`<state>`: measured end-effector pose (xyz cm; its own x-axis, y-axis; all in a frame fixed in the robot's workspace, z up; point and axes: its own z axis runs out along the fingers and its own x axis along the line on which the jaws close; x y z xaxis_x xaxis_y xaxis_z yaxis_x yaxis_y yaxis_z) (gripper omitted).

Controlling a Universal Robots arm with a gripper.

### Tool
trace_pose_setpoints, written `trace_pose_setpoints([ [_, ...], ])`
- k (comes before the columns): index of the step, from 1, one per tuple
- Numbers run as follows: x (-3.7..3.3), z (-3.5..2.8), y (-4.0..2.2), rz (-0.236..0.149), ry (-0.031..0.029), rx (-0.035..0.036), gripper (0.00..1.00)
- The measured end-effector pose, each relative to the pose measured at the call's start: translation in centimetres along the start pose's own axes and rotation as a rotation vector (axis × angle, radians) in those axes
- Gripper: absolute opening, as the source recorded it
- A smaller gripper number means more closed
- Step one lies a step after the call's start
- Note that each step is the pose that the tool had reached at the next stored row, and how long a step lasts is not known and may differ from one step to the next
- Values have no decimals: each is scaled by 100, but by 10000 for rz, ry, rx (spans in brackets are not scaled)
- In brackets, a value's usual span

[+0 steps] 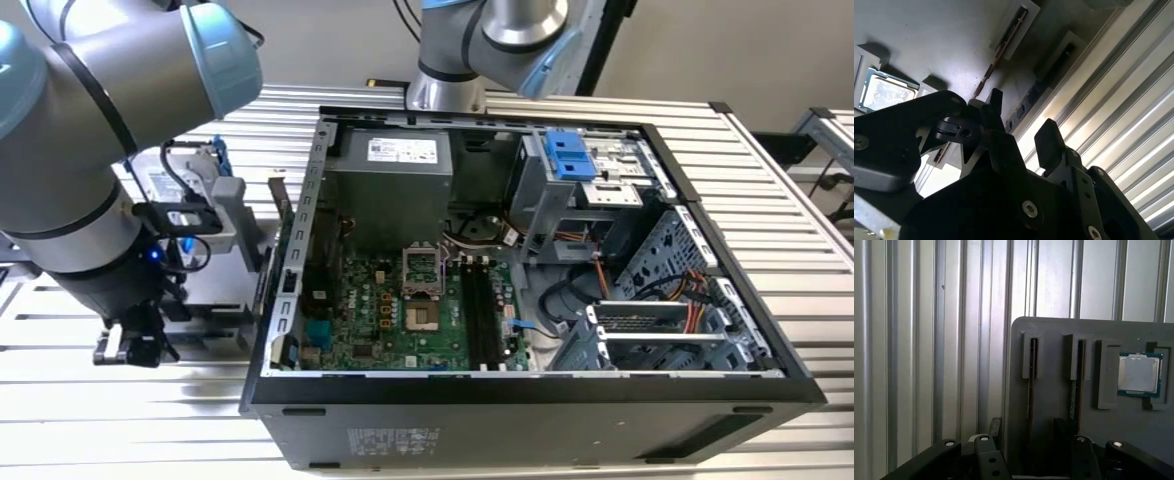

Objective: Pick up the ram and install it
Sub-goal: 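Pick up the ram and move it above insertion slot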

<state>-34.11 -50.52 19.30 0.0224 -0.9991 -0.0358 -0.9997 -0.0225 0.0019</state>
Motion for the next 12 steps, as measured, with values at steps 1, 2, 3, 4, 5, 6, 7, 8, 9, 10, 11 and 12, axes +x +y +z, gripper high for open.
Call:
trace_pose_setpoints([
  [1, 1, 0, 0, 1, 0, 0, 100],
  [2, 2, 0, 0, -1, 0, 0, 100],
  [3, 4, 0, 0, -1, 0, 0, 100],
  [4, 4, 0, 0, -1, 0, 0, 100],
  [5, 6, 0, 0, -1, 0, 0, 100],
  [6, 6, 0, 0, -1, 0, 0, 100],
  [7, 8, 0, 0, -1, 0, 0, 0],
  [8, 9, 0, 0, -1, 0, 0, 0],
  [9, 9, 0, 0, -1, 0, 0, 0],
  [10, 10, 0, 0, -1, 0, 0, 0],
  [11, 11, 0, 0, -1, 0, 0, 0],
  [12, 12, 0, 0, -1, 0, 0, 0],
])
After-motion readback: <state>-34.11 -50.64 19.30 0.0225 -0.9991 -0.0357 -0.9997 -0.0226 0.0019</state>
